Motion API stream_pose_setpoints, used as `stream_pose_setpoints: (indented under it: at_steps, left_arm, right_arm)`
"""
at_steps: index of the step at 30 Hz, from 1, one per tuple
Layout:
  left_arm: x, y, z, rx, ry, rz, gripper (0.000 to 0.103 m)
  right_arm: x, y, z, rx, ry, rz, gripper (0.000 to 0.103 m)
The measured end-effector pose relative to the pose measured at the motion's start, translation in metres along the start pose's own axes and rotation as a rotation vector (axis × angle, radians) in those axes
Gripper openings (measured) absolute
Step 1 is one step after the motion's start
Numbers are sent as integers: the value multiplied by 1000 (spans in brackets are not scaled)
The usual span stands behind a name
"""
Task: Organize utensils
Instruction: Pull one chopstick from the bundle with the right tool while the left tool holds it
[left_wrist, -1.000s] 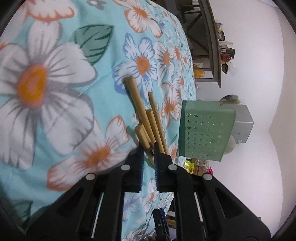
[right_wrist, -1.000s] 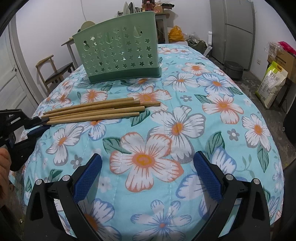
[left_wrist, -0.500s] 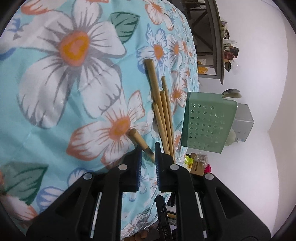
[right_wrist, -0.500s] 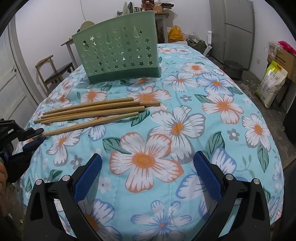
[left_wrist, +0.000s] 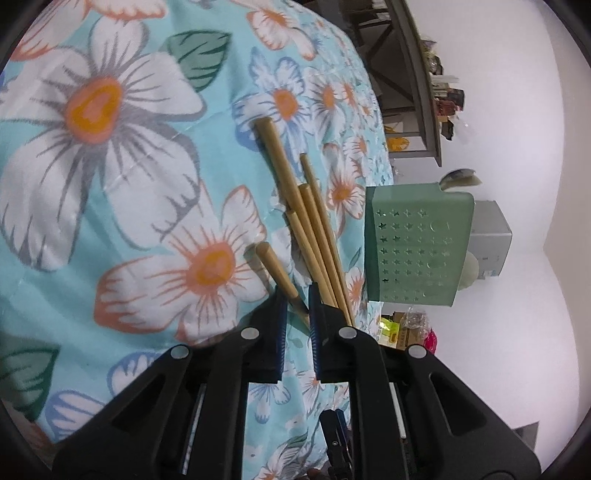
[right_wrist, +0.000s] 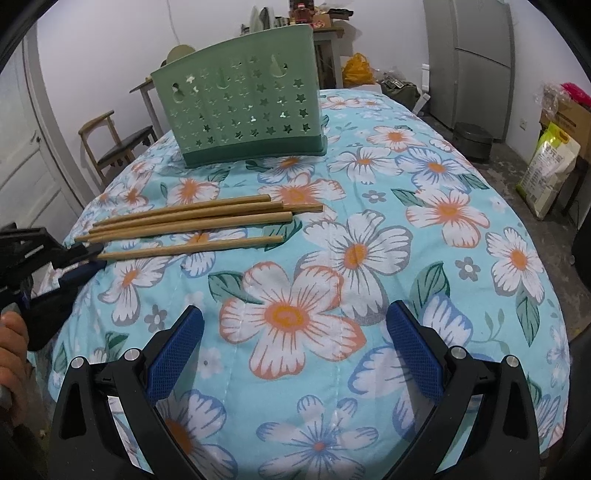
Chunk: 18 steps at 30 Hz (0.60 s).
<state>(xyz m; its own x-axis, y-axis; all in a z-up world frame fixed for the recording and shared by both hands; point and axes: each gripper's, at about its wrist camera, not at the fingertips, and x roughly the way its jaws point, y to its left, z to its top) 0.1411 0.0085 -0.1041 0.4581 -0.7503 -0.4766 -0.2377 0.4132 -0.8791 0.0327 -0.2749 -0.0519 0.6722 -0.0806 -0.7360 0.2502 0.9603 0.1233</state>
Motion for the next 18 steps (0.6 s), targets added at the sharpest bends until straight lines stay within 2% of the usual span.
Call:
stream_pose_setpoints:
  at_steps: [4, 8, 10, 13, 18]
  left_arm:
    - [-3, -7, -4, 70, -12, -19, 10]
    - [-10, -9, -7, 144, -21, -27, 11]
    - [-15, -10, -9, 186, -29, -25, 11]
    - [-22, -11, -15, 249, -43, -16, 12]
    - [-33, -17, -22, 374, -78, 9, 15]
  right_arm:
    - [-3, -1, 0, -13, 20, 21, 97]
    - [-9, -21, 9, 95, 60, 140, 97]
    - [-13, -27, 17, 115, 66, 168, 95]
    - [-26, -18, 33, 53, 25, 198, 78]
    - [-39, 31, 74, -171, -20, 302, 56]
